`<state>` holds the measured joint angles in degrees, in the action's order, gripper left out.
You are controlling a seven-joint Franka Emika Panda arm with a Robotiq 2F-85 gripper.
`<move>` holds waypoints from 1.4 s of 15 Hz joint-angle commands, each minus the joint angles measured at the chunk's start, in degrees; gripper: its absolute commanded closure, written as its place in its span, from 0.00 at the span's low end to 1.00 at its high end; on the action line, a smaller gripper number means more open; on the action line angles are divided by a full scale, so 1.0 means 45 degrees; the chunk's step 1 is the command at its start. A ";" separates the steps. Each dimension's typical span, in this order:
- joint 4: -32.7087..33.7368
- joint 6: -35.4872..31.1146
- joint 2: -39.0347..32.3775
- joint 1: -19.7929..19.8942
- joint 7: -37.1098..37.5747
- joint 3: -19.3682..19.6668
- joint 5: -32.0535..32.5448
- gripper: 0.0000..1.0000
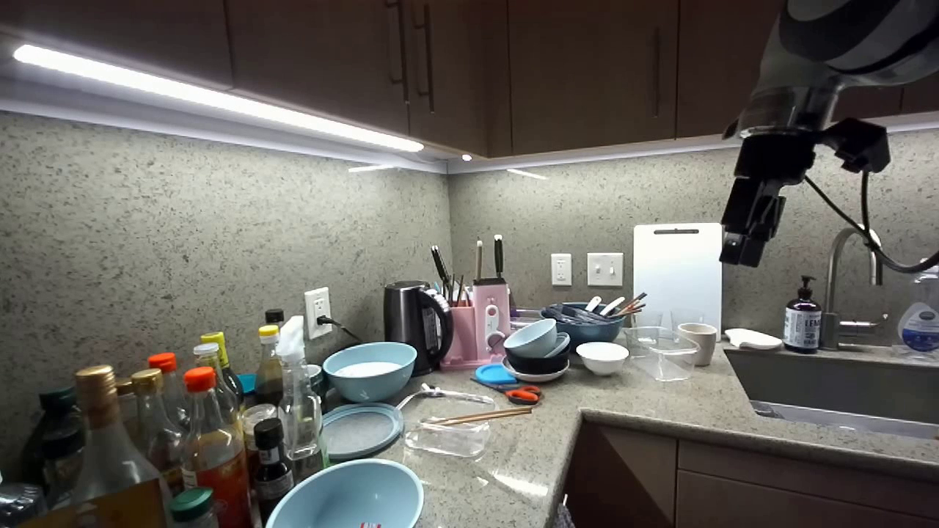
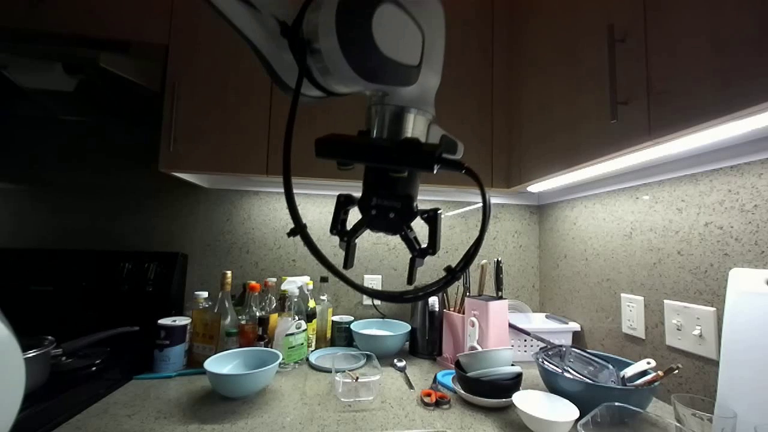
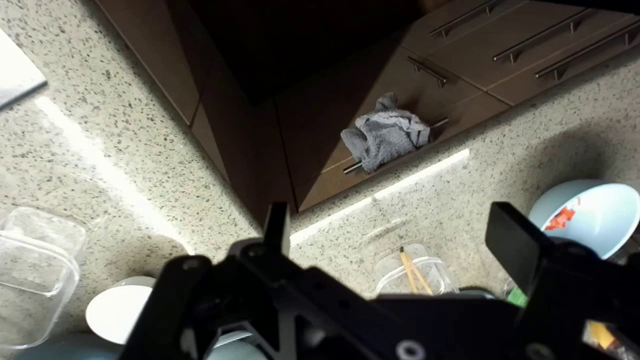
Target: Pick the chopsticks and put them in the blue bowl
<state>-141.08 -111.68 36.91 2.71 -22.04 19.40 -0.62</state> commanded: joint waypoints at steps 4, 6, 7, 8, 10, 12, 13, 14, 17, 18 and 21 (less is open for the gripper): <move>-0.1213 -0.0783 -0.0936 -0.1300 -0.1077 -0.1847 -0.0025 0.00; -0.0954 -0.0312 -0.1248 -0.1650 -0.1797 -0.1861 0.0014 0.00; -0.0819 -0.0219 -0.1282 -0.1623 -0.2039 -0.1812 0.0164 0.00; -0.1046 -0.0396 -0.1123 -0.1528 -0.1185 -0.2065 -0.0093 0.00; -0.0981 -0.0389 -0.1228 -0.1544 -0.1576 -0.2002 -0.0082 0.00; -0.0960 -0.0383 -0.1230 -0.1536 -0.1660 -0.1954 -0.0078 0.00; -0.0959 -0.0383 -0.1230 -0.1536 -0.1661 -0.1952 -0.0077 0.00; -0.0989 -0.0466 -0.1290 -0.1835 -0.2142 -0.1889 -0.0346 0.00; -0.0799 -0.1529 -0.2283 -0.2537 -0.2588 -0.2190 -0.0550 0.00; -0.0692 -0.2075 -0.2846 -0.2798 -0.2637 -0.2395 -0.0521 0.00; -0.0433 -0.3696 -0.4519 -0.3403 -0.2974 -0.2978 -0.0367 0.00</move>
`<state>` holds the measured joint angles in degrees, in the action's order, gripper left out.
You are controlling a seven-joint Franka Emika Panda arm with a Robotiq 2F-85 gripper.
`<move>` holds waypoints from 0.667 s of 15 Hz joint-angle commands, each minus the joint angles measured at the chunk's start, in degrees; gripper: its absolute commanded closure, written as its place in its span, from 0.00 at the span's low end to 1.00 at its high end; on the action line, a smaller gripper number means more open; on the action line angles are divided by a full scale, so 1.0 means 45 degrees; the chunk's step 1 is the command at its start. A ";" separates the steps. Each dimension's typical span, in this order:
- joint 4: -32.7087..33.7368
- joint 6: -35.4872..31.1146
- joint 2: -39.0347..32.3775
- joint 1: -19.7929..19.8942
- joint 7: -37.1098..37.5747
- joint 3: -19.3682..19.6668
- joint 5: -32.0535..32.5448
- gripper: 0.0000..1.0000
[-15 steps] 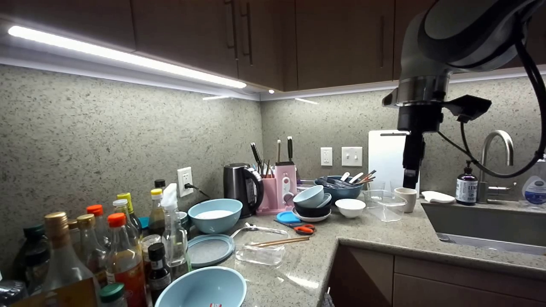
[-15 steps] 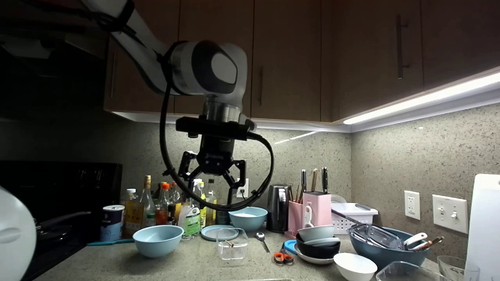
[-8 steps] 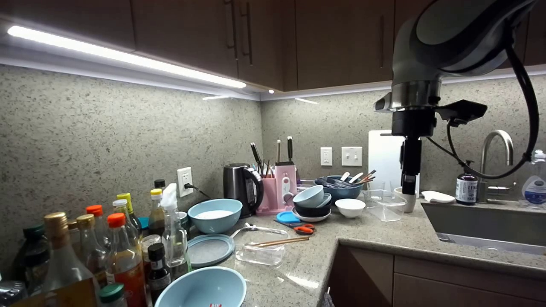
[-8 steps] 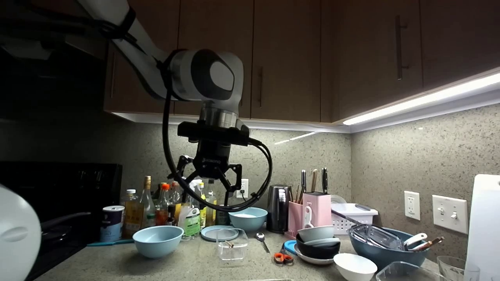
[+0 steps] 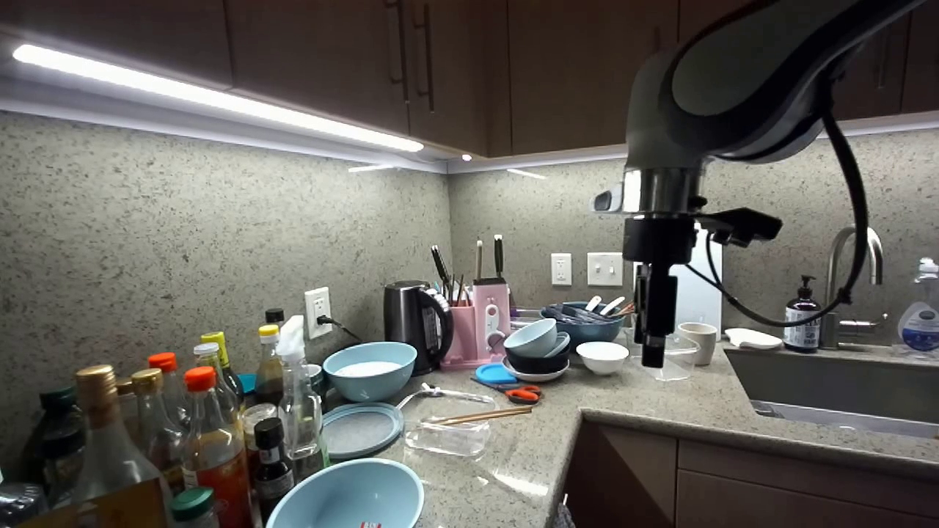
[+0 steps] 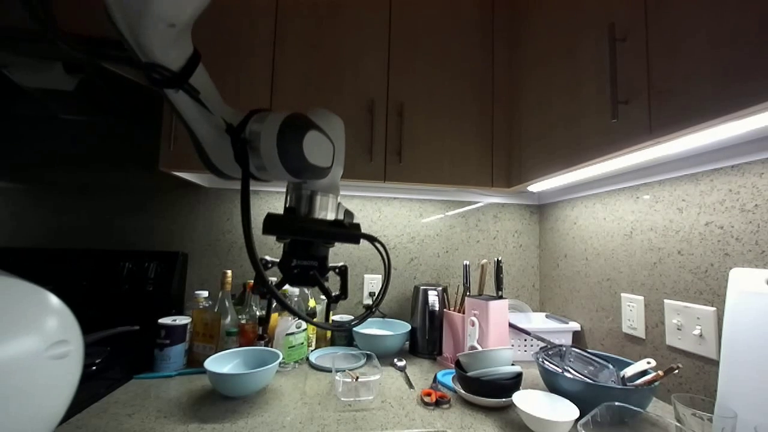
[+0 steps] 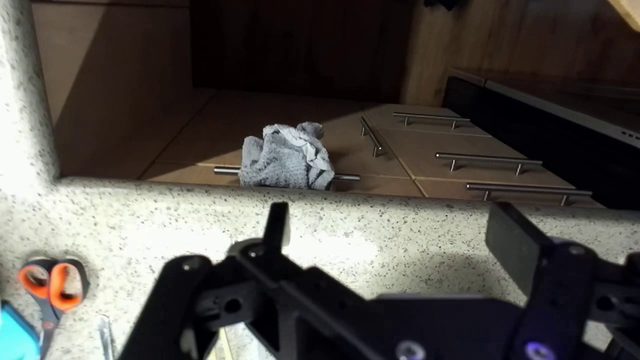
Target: Pick the chopsticks and put them in the blue bowl
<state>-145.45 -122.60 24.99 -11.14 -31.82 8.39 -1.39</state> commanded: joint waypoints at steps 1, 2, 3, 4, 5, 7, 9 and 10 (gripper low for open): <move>0.0699 -0.1823 -0.2622 -0.0460 -0.0968 -0.0767 -0.0081 0.00; 0.0899 -0.2218 -0.3227 -0.0482 -0.1093 -0.0976 0.0012 0.00; 0.1167 -0.2569 -0.3889 -0.0448 -0.1285 -0.1213 0.0151 0.00; 0.1394 -0.2746 -0.4343 -0.0372 -0.1447 -0.1417 0.0203 0.00; 0.1626 -0.2648 -0.4593 -0.0203 -0.1611 -0.1581 0.0335 0.00; 0.1254 -0.2504 -0.4237 0.0003 -0.0966 -0.1914 0.0041 0.00; 0.1320 -0.2502 -0.4361 0.0095 -0.0953 -0.2001 0.0051 0.00; 0.1316 -0.2495 -0.4295 0.0107 -0.0954 -0.1990 0.0050 0.00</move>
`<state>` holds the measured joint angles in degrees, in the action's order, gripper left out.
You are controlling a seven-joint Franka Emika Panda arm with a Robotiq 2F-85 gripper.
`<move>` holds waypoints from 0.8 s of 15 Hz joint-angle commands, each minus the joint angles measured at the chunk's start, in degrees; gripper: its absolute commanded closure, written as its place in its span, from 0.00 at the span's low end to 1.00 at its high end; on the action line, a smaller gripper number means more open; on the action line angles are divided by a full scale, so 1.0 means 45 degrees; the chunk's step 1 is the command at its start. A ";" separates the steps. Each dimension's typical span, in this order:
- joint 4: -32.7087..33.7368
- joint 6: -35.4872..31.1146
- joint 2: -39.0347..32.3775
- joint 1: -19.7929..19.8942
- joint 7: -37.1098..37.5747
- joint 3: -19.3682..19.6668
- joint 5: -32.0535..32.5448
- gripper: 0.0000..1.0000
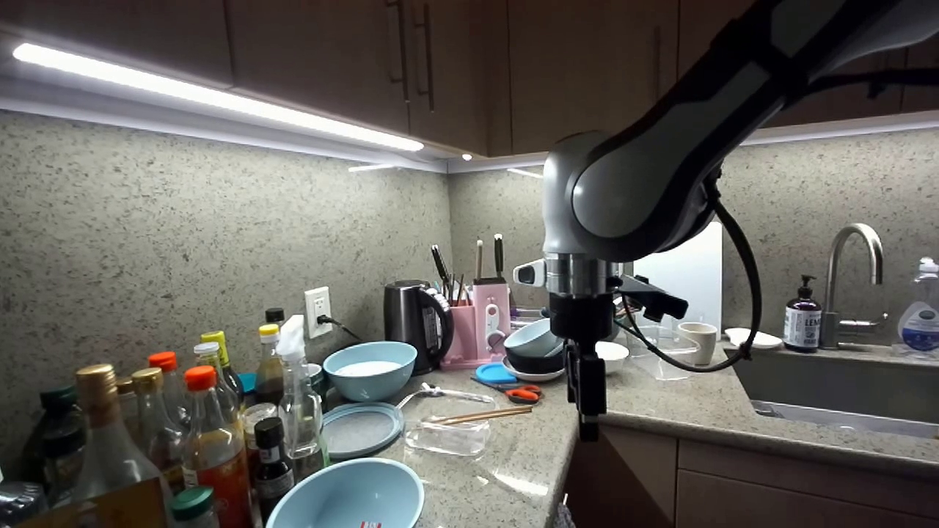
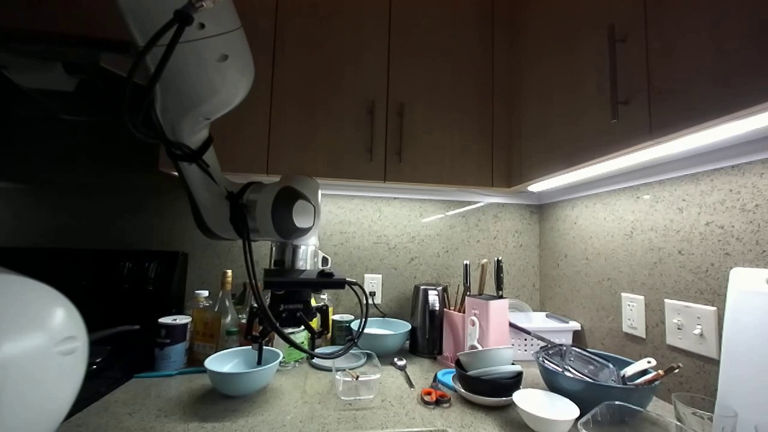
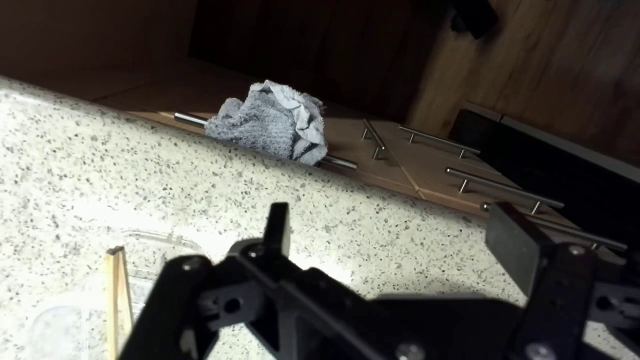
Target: Pick the chopsticks and put them in the blue bowl
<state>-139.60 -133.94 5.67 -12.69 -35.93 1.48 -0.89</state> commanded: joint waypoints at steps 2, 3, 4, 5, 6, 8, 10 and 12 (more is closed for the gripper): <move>0.0016 0.0028 0.0083 0.0451 -0.0042 -0.0444 -0.0063 0.00; -0.0007 -0.0818 -0.0256 0.0567 0.0521 -0.0469 0.0147 0.00; 0.0009 -0.1510 -0.0553 0.0712 0.0914 -0.0530 0.0482 0.00; 0.0078 -0.2510 -0.0956 0.0918 0.1371 -0.0594 0.1445 0.00; 0.0203 -0.3244 -0.1330 0.1085 0.1680 -0.0604 0.2306 0.00; 0.0636 -0.4348 -0.2217 0.1390 0.2649 -0.0570 0.4515 0.00; 0.1337 -0.4645 -0.3197 0.1442 0.3473 -0.0472 0.6088 0.00; 0.2135 -0.4473 -0.4107 0.1311 0.4062 -0.0382 0.7077 0.00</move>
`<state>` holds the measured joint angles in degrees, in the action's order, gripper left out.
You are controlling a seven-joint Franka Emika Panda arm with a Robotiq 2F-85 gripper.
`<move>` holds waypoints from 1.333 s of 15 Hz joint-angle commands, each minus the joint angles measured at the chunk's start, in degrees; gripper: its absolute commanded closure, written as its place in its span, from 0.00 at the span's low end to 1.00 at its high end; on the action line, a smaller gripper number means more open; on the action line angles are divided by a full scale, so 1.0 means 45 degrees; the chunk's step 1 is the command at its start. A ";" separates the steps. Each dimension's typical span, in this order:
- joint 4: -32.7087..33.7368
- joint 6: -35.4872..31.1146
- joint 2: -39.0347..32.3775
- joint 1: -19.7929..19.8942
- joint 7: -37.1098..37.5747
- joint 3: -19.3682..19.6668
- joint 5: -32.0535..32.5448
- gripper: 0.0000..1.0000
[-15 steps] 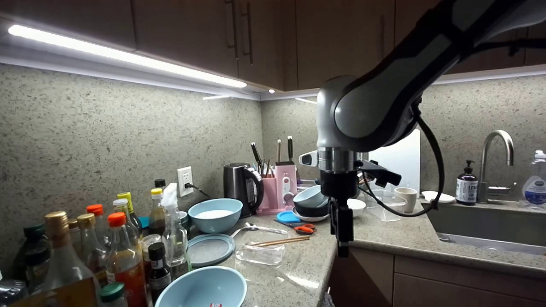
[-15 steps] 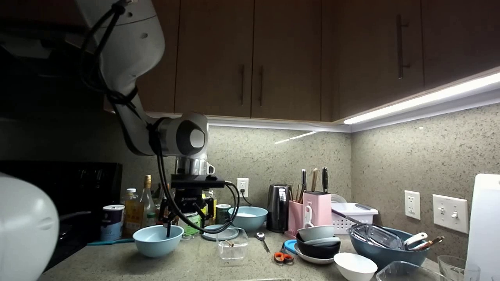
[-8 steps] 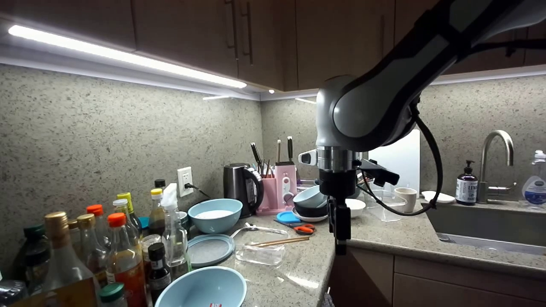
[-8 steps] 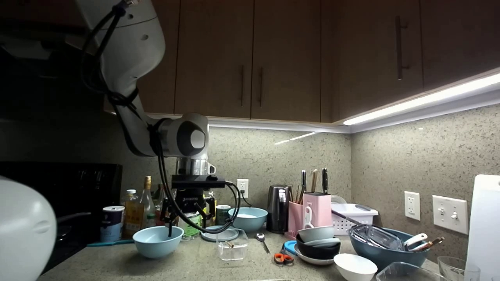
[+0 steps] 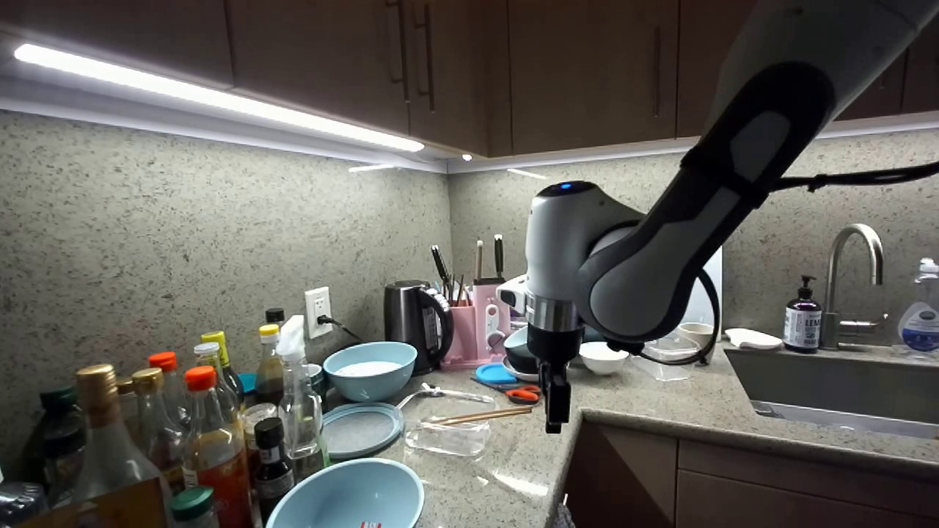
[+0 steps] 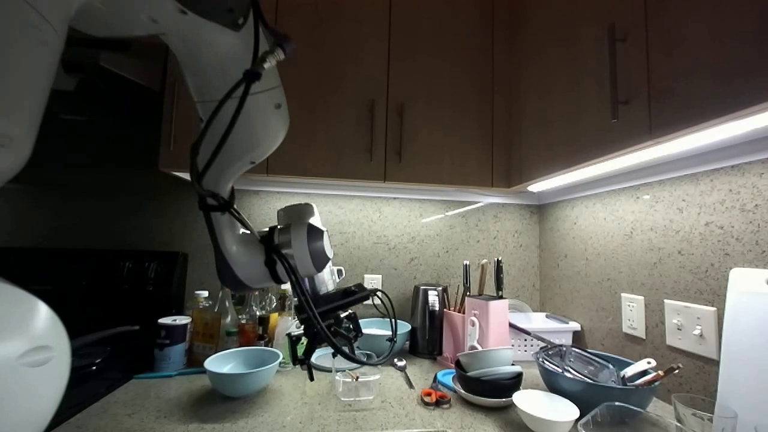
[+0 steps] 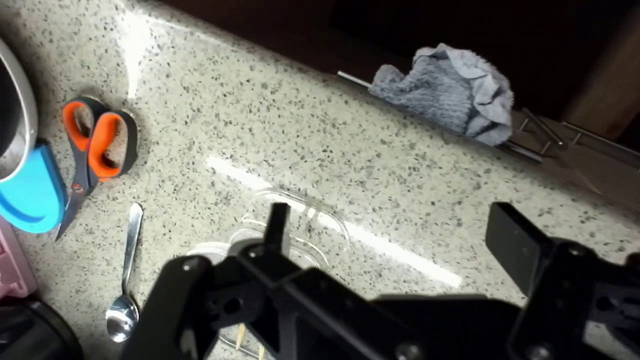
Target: Pick the chopsticks and put them in the blue bowl
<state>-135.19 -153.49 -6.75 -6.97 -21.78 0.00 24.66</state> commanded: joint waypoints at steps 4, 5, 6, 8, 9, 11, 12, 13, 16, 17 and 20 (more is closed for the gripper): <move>0.2739 0.0320 -0.2798 -0.0330 0.1377 0.0133 0.2612 0.00; 0.2005 0.0090 -0.2212 0.0013 0.0888 -0.0136 0.1971 0.00; 0.2257 0.0097 -0.2472 -0.0012 0.0918 -0.0137 0.2017 0.00; 0.2304 0.0096 -0.2560 -0.0011 0.0917 -0.0142 0.2014 0.00; 0.2210 -0.0282 -0.2465 -0.0112 0.1335 0.0073 0.2454 0.00; 0.2433 -0.0611 -0.2703 -0.0045 0.1321 0.0198 0.2674 0.00; 0.2546 -0.0695 -0.2806 -0.0010 0.1267 0.0247 0.2763 0.00; 0.2779 -0.0757 -0.3028 0.0042 0.1131 0.0288 0.2776 0.00; 0.3292 -0.0644 -0.3522 0.0146 0.0875 0.0265 0.2528 0.00; 0.3498 -0.0568 -0.3765 0.0193 0.0741 0.0218 0.2440 0.00; 0.4063 -0.0376 -0.4412 0.0233 0.0457 0.0127 0.2321 0.11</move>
<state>-119.51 -155.26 -23.76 -6.91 -17.57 1.49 35.09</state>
